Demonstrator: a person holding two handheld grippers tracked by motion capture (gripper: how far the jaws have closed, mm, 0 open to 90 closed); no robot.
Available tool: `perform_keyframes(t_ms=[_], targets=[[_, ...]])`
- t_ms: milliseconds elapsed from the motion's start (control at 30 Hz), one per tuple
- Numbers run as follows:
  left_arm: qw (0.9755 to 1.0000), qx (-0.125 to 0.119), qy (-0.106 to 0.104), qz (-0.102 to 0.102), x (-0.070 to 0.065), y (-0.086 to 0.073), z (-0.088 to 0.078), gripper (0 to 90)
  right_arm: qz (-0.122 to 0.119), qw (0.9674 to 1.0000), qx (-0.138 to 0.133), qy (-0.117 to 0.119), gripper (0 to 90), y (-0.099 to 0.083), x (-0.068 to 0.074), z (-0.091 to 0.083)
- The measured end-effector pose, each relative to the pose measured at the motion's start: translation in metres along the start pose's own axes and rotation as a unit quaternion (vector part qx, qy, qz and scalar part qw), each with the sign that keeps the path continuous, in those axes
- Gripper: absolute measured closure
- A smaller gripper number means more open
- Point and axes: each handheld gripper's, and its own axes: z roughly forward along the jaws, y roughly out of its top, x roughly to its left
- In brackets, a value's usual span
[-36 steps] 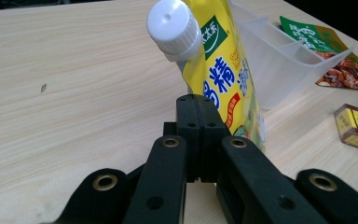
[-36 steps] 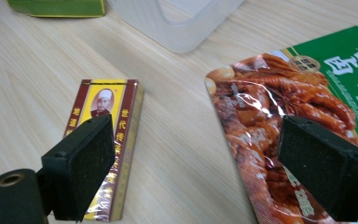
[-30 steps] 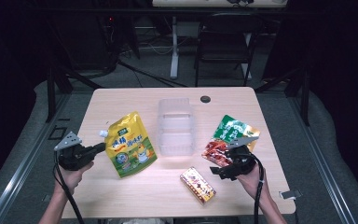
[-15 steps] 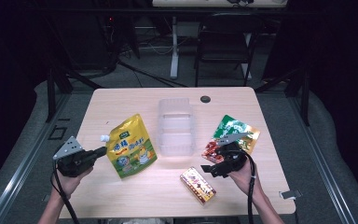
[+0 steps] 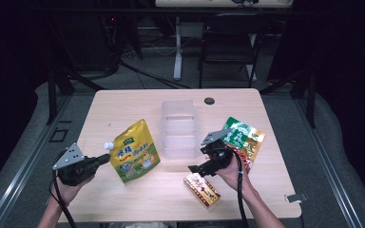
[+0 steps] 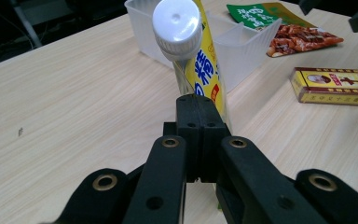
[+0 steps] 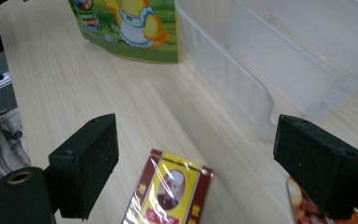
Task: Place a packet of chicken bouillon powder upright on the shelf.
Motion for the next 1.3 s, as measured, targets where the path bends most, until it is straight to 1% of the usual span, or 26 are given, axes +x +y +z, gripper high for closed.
perform_keyframes(t_ms=[67,100,167,233,267,333,367,467,500,533,567,600,633,700,733,767,800,833,933,1033,1133,1233,1300], targets=[[1.0000,0.003,-0.003,0.005,0.000,0.000,-0.001,90.0,-0.010,0.9999,0.008,0.004,13.4,0.007,0.001,0.004],[1.0000,-0.001,-0.005,0.005,-0.001,-0.001,-0.002,90.0,-0.012,0.9999,0.005,0.008,13.5,0.010,0.002,0.007],[0.9999,0.001,-0.009,0.010,0.000,-0.001,-0.004,90.0,-0.019,0.9997,0.002,0.014,13.7,0.018,0.004,0.013],[0.9998,-0.003,-0.017,0.013,0.001,-0.003,-0.005,90.0,-0.029,0.9994,-0.001,0.021,13.8,0.026,0.007,0.019],[0.9997,-0.002,-0.019,0.017,0.001,-0.003,-0.006,90.0,-0.030,0.9993,-0.004,0.024,13.9,0.029,0.008,0.022],[0.9992,-0.007,-0.032,0.023,0.000,-0.003,-0.007,90.0,-0.040,0.9988,0.001,0.029,13.9,0.036,0.011,0.028],[0.9991,-0.008,-0.034,0.024,0.000,-0.003,-0.007,90.0,-0.050,0.9982,0.005,0.032,14.0,0.041,0.013,0.033],[0.9990,-0.010,-0.036,0.025,-0.001,-0.003,-0.006,90.0,-0.059,0.9975,0.003,0.040,14.3,0.048,0.016,0.041],[0.9990,-0.011,-0.036,0.024,0.000,-0.003,-0.005,90.0,-0.049,0.9975,-0.047,0.020,14.6,0.048,0.021,0.052],[0.9990,-0.011,-0.037,0.023,0.000,-0.003,-0.005,90.0,-0.045,0.9963,-0.066,0.033,15.3,0.050,0.022,0.057],[0.9990,-0.011,-0.038,0.022,0.000,-0.003,-0.004,90.0,-0.054,0.9960,-0.051,0.050,16.7,0.055,0.022,0.058],[0.9989,-0.011,-0.039,0.022,0.000,-0.003,-0.004,90.0,-0.056,0.9964,-0.037,0.050,17.5,0.059,0.023,0.059],[0.9988,-0.010,-0.043,0.023,0.000,-0.002,-0.004,90.0,-0.066,0.9960,-0.009,0.059,18.7,0.064,0.022,0.058],[0.9985,-0.012,-0.048,0.026,-0.001,-0.002,-0.003,90.0,-0.065,0.9959,-0.015,0.061,22.6,0.071,0.025,0.064],[0.9983,-0.012,-0.051,0.027,-0.001,-0.001,-0.002,90.0,-0.068,0.9956,-0.019,0.061,25.0,0.074,0.025,0.066],[0.9982,-0.012,-0.052,0.028,-0.002,-0.001,-0.002,90.0,-0.065,0.9955,-0.025,0.064,27.7,0.078,0.026,0.069],[0.9982,-0.012,-0.053,0.027,-0.002,-0.001,-0.001,90.0,-0.065,0.9957,-0.025,0.062,32.3,0.083,0.026,0.071],[0.9980,-0.013,-0.056,0.026,-0.002,-0.001,-0.001,90.0,-0.065,0.9957,-0.025,0.062,32.3,0.083,0.026,0.071],[0.9977,-0.012,-0.061,0.027,-0.002,-0.001,-0.001,89.8,-0.057,0.9953,-0.033,0.071,40.2,0.086,0.024,0.073],[0.9973,-0.013,-0.066,0.028,-0.001,-0.001,0.000,89.5,-0.051,0.9956,-0.034,0.070,45.1,0.087,0.023,0.075],[0.9969,-0.013,-0.072,0.030,-0.002,0.000,0.000,89.3,-0.049,0.9955,-0.038,0.073,48.3,0.087,0.023,0.076],[0.9968,-0.012,-0.073,0.029,-0.002,0.000,0.001,89.0,-0.048,0.9953,-0.039,0.074,52.7,0.087,0.024,0.077],[0.9972,-0.009,-0.069,0.026,-0.002,0.000,0.001,88.2,-0.047,0.9957,-0.041,0.068,58.5,0.086,0.024,0.076]])
